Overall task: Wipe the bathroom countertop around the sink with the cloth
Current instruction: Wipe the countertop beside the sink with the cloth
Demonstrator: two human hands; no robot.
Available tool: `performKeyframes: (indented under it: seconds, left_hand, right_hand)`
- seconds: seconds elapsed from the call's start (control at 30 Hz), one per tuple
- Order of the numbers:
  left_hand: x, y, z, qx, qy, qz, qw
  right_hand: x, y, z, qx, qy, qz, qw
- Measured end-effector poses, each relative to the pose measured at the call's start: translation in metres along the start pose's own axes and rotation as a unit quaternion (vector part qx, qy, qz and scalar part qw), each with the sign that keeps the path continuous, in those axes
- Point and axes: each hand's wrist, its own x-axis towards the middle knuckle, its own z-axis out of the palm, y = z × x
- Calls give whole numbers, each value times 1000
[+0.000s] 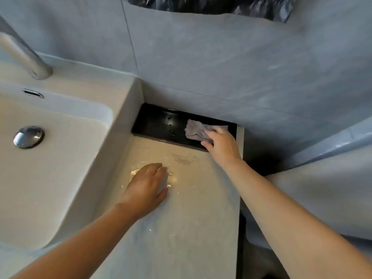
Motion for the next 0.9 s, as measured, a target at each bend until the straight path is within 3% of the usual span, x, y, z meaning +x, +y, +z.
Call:
performKeyframes:
  seconds: [0.47,0.7,0.9]
  left_hand:
    - [1,-13,29,76,-2,-11,997]
    - [1,-11,27,66,-8,-14,998]
    - [0,-9,27,79,-8,-10,997]
  right_hand:
    - [31,16,21,-104,122,-40,986]
    - [6,0,-16,3,226,-27,974]
    - [-87,34,-39,58,253,64,964]
